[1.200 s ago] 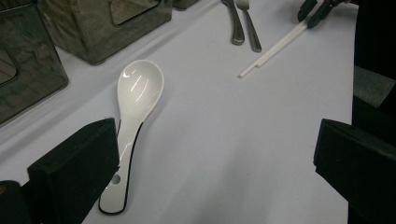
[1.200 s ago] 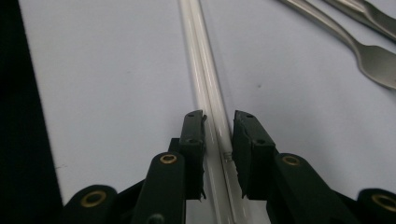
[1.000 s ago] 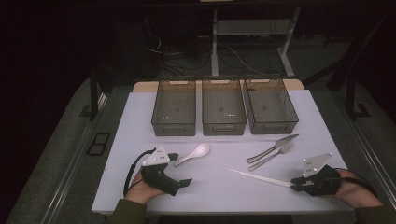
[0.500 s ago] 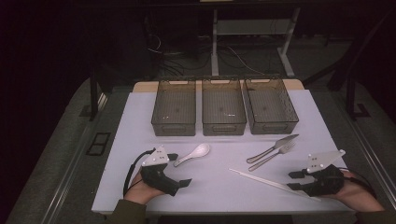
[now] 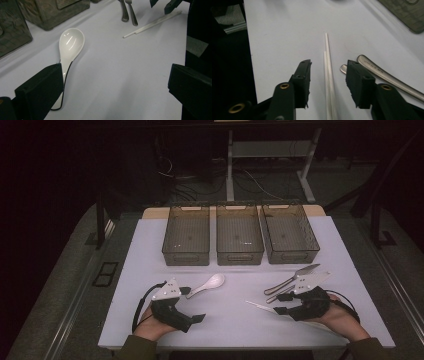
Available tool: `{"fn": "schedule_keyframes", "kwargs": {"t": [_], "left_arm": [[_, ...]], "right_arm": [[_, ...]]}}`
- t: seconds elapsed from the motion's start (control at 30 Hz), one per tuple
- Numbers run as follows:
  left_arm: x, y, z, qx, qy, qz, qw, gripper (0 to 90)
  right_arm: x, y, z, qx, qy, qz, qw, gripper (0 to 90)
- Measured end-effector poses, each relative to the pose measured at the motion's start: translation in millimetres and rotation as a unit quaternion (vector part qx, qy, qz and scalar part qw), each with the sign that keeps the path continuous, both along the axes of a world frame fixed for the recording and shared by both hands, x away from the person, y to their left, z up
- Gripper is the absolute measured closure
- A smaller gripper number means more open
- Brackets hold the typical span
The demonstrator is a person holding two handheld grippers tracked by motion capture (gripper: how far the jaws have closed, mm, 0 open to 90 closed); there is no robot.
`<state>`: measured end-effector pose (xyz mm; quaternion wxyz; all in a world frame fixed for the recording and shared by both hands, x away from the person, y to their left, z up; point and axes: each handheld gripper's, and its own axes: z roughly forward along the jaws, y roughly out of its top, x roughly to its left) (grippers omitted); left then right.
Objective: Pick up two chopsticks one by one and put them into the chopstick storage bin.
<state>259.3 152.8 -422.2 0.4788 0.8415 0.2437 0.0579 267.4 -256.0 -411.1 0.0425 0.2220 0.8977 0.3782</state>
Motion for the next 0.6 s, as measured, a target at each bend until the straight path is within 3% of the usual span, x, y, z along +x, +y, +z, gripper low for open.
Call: {"fn": "schedule_keyframes", "kwargs": {"t": [0.2,0.6], "left_arm": [[0.7,0.4,0.1,-0.001,-0.001,0.002,1.0,0.0],[0.5,0.2,-0.8,0.003,0.0,-0.001,1.0,0.0]], "right_arm": [[1.7,-7.1,-9.9,-0.02,0.01,-0.006,0.9997,69.9],[0.0,-11.2,-19.8,-0.056,0.017,-0.002,0.9983,79.2]]}}
